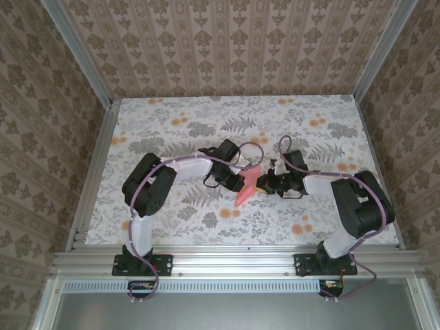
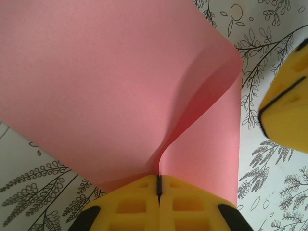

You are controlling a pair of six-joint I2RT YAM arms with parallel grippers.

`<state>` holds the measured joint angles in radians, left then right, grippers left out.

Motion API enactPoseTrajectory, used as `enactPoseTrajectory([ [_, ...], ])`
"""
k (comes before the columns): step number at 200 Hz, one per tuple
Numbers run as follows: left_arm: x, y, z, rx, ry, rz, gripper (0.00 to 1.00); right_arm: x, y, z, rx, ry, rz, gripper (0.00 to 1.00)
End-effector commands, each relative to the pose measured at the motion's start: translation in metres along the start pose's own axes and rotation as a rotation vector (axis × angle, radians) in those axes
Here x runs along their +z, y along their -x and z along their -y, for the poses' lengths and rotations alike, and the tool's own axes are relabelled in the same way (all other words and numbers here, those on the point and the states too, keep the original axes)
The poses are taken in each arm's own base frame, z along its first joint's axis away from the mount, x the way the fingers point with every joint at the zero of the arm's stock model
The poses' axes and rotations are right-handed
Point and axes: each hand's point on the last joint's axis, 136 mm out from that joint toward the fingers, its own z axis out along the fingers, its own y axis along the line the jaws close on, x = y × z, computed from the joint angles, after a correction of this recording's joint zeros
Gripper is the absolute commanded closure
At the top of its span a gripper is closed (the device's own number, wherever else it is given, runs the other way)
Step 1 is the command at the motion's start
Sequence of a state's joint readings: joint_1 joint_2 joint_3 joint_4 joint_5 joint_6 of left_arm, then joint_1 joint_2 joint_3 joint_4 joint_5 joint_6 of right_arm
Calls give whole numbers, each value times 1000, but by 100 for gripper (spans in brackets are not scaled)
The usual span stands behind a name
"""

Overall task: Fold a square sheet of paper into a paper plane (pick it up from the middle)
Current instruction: Third fold the triangle at the center of the table.

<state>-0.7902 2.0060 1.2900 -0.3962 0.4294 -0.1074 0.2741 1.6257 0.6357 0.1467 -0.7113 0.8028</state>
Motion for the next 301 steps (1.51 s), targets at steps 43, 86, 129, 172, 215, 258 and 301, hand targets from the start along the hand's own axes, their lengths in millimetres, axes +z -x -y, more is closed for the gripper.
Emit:
enactPoseTrajectory([
  [43, 8, -11, 2, 9, -20, -43, 95, 19, 1, -2, 8, -56, -14, 96],
  [86, 7, -12, 2, 9, -19, -44, 95, 19, -7, 16, 9, -130, -35, 96],
  [129, 8, -12, 4, 11, -24, -46, 95, 18, -11, 23, -2, -159, -45, 95],
  [172, 11, -16, 1, 7, -13, -64, 95, 20, -7, 30, -3, -194, -42, 95],
  [215, 13, -20, -2, 2, -2, -76, 95, 17, -12, 44, -2, -261, -58, 95],
  [258, 13, -22, -1, 6, 1, -77, 95, 1, 2, 4, -41, -146, 3, 94],
  [301, 12, -21, -1, 6, 1, -72, 95, 5, 12, 11, -18, -151, 15, 94],
])
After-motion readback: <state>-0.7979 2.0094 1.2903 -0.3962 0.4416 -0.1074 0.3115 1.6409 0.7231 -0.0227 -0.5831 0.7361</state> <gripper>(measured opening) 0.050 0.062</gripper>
